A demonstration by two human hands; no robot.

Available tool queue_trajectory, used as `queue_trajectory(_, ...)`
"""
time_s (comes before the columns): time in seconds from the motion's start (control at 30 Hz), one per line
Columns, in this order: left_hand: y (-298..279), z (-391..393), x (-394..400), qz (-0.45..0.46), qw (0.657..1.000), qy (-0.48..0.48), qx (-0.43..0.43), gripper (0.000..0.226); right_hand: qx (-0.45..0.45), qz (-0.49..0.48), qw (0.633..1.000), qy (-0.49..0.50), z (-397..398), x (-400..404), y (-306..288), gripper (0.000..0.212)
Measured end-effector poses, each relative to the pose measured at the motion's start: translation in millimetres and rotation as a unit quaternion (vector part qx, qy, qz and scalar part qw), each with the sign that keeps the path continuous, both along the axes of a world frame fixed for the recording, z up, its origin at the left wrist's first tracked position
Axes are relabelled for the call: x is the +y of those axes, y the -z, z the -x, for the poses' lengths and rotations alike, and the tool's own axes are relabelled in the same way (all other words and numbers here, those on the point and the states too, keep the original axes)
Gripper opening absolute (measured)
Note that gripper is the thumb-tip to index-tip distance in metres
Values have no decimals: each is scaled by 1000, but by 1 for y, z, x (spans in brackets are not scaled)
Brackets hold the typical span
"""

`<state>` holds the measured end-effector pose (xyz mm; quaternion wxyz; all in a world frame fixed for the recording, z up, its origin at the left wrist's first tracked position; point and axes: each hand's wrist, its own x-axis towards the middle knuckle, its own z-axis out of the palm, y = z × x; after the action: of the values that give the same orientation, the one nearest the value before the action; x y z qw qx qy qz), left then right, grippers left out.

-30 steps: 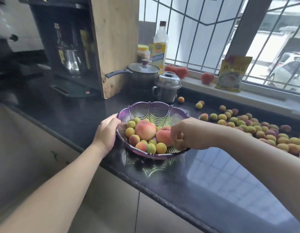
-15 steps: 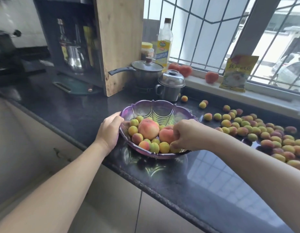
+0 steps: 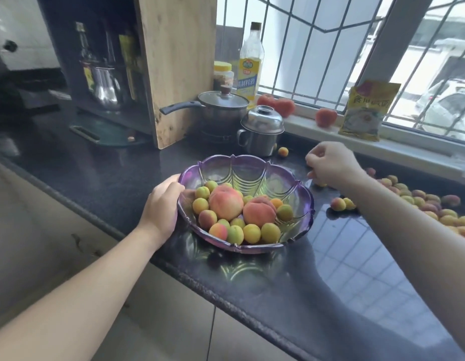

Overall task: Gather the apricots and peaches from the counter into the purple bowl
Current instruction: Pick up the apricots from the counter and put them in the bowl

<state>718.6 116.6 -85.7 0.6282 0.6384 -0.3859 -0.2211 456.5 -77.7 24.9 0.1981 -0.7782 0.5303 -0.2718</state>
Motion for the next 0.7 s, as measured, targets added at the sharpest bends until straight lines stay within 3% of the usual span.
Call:
queue_trajectory(0.23, 4, -5, -1, -9, 1000, 6, 1, 47, 134, -21, 991, -20, -28, -73, 84, 53)
queue_trajectory(0.53, 6, -9, -1, 14, 999, 8, 41, 38, 114, 110, 987, -35, -80, -142, 107, 49)
queue_trajectory(0.7, 8, -9, -1, 15, 998, 16, 51, 39, 160, 101, 982, -13, -94, -168, 108, 44)
